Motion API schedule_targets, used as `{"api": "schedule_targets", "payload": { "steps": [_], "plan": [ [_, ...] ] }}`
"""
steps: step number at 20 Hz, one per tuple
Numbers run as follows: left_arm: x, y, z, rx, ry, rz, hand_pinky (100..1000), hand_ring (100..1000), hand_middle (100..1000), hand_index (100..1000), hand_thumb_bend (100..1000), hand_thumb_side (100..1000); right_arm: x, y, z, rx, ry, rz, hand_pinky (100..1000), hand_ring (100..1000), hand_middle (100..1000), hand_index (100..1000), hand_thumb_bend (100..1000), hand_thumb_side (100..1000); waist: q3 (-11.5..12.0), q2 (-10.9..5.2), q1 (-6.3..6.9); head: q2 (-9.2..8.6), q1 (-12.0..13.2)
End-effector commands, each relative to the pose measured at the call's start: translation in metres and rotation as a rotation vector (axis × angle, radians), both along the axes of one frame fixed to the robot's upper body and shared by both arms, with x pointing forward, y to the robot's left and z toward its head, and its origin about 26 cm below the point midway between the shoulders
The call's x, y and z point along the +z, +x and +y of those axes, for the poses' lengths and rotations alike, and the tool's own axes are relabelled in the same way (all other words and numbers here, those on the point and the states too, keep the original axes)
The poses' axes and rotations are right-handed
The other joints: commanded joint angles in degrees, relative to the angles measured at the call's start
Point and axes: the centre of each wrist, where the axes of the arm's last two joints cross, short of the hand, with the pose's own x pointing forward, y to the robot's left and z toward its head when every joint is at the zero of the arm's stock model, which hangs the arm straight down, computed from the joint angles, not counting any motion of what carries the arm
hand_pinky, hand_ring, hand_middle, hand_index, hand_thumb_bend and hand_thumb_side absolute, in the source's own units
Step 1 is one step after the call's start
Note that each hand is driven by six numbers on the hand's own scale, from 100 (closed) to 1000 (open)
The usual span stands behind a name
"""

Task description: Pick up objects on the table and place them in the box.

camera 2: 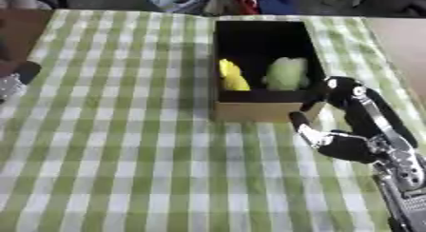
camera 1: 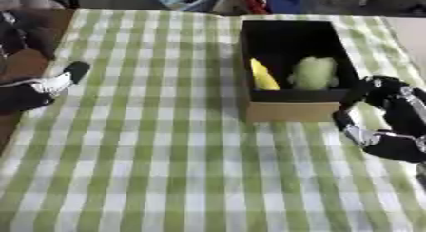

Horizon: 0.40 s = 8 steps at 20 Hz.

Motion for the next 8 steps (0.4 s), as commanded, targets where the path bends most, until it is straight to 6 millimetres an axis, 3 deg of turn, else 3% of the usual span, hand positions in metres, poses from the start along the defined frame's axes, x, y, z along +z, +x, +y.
{"api": "schedule_targets", "payload": {
  "steps": [1,8],
  "plan": [
    [0.001,0.000,0.004,0.010,-0.005,-0.019,584,448,442,689,573,185,0.011,-0.001,-0.001,-0.010,-0.006,-0.043,669,534,516,582,295,100,0.0,-0.80,0.11,-0.25,0.1],
    [-0.013,0.000,0.004,0.014,-0.014,0.026,584,448,441,689,577,198,0.012,-0.002,-0.001,-0.017,-0.002,-0.048,670,534,515,580,298,100,-0.1,-0.77,0.06,0.14,0.1]
  ]
}}
